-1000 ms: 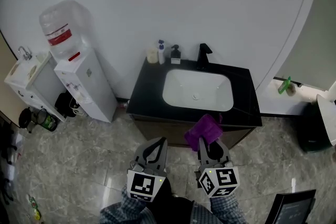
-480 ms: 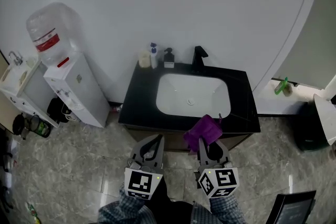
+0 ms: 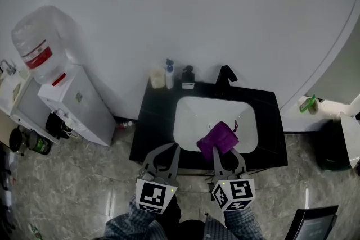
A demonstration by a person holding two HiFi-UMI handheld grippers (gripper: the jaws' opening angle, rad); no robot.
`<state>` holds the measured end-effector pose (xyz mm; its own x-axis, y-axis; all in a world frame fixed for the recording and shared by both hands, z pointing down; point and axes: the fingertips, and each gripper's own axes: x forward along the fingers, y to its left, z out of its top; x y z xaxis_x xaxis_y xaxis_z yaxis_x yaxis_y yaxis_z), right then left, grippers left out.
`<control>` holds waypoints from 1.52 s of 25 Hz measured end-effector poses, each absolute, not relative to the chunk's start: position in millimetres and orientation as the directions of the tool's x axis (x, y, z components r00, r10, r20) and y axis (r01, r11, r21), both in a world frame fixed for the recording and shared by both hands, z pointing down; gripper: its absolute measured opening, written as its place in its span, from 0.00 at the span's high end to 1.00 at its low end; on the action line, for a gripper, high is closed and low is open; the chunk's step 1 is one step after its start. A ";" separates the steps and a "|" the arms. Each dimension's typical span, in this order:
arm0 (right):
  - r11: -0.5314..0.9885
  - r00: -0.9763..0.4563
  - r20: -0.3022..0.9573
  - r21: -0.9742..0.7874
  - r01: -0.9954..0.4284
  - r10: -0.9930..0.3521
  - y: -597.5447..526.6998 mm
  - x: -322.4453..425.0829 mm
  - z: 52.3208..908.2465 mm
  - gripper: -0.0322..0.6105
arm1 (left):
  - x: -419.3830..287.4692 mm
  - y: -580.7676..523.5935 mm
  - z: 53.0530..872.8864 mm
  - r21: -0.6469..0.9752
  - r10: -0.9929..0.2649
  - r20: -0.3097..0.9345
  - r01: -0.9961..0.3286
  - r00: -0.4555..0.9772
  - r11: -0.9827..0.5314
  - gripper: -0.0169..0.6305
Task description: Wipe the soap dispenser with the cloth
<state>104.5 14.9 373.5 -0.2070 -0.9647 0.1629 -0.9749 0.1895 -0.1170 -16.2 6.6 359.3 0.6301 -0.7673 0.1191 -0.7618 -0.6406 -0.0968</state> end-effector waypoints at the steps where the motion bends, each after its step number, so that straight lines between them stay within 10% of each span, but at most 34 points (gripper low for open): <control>1: 0.186 -0.205 0.165 -0.120 -0.975 -0.965 -1.2 101.4 373.5 0.83 | -18.4 -7.5 359.1 -0.098 -0.765 0.121 -0.760 0.632 -0.643 0.97; 38: 0.306 -0.301 0.301 -0.033 -0.952 -0.905 -338.9 100.1 424.7 0.83 | -41.0 -234.2 400.1 -0.028 -0.817 0.168 -0.826 0.552 -0.563 0.97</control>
<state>100.1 -338.9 424.7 -0.3011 -0.9048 0.3012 -0.9516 0.3056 -0.0331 -41.0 -234.2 400.1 0.5518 -0.8169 0.1678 -0.8257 -0.5635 -0.0278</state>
